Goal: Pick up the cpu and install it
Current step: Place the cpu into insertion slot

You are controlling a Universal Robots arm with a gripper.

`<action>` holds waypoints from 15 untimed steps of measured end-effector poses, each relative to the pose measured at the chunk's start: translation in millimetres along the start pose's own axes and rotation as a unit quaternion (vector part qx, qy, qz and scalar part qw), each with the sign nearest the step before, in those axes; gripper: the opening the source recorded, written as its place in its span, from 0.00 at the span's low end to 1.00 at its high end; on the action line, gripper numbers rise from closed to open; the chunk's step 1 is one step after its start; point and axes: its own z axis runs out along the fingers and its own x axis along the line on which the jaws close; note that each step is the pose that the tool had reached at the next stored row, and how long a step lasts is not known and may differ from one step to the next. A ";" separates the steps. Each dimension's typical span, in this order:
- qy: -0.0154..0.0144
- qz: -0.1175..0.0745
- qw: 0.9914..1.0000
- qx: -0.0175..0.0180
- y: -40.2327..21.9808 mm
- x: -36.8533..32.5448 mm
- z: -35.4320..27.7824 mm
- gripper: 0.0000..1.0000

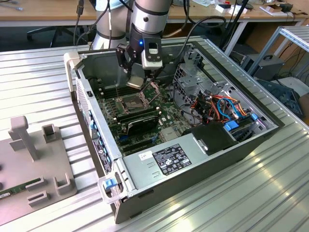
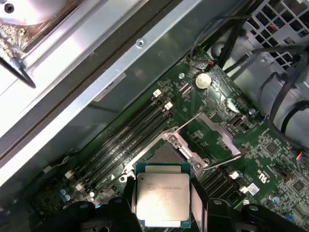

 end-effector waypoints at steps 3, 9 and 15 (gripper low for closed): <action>-0.001 0.025 1.000 -0.001 0.0 0.0 0.5 0.54; -0.004 0.089 0.996 -0.003 -0.1 0.0 1.6 0.54; -0.006 0.149 0.989 -0.004 -0.1 -0.1 2.8 0.54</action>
